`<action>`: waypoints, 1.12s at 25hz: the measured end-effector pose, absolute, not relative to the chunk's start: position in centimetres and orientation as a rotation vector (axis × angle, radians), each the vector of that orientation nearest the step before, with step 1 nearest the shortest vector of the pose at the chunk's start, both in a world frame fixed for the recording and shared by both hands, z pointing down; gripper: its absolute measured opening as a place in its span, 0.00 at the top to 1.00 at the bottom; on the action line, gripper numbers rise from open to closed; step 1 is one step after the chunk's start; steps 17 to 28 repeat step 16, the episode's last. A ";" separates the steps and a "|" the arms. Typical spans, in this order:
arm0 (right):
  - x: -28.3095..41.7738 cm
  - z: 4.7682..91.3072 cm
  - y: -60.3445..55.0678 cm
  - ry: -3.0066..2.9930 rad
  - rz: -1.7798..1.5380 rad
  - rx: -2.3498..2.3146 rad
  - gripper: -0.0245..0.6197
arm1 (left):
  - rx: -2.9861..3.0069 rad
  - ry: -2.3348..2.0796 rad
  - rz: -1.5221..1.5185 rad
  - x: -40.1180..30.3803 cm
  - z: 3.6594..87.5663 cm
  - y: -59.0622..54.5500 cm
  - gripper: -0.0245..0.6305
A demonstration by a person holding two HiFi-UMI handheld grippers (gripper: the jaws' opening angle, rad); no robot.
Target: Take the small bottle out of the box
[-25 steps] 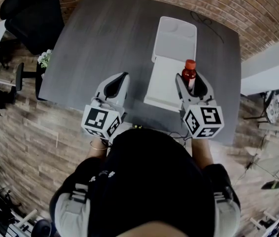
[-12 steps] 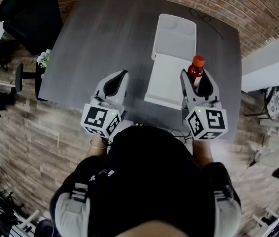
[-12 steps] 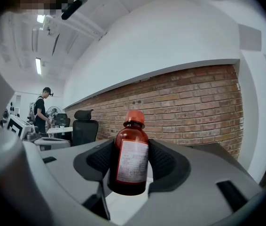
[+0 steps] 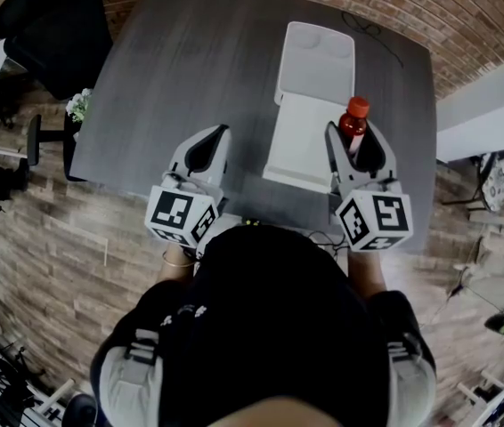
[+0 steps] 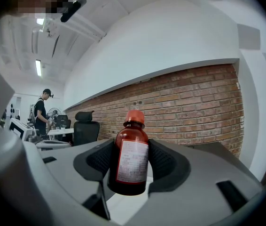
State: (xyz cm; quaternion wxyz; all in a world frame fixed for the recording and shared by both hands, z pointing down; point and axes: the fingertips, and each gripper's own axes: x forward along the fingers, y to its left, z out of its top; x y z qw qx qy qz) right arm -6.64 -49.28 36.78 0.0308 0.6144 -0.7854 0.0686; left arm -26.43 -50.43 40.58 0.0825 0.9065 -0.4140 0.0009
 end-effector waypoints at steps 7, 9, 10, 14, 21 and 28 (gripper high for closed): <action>-7.2 36.7 -48.9 -2.426 0.210 1.889 0.61 | 2.701 -1.234 0.004 -26.7 40.6 -50.1 0.96; -7.2 36.7 -48.8 -2.423 0.208 1.890 0.61 | 2.705 -1.231 0.001 -26.7 40.6 -50.1 0.96; -7.2 36.6 -48.8 -2.422 0.207 1.890 0.61 | 2.705 -1.230 0.001 -26.7 40.6 -50.1 0.96; -7.0 36.6 -48.7 -2.427 0.216 1.888 0.61 | 2.703 -1.234 -0.001 -26.6 40.5 -50.2 0.96; -6.8 36.6 -48.6 -2.430 0.223 1.888 0.61 | 2.706 -1.235 -0.004 -26.3 40.4 -50.1 0.96; -6.8 36.6 -48.6 -2.430 0.223 1.888 0.61 | 2.706 -1.235 -0.004 -26.3 40.4 -50.1 0.96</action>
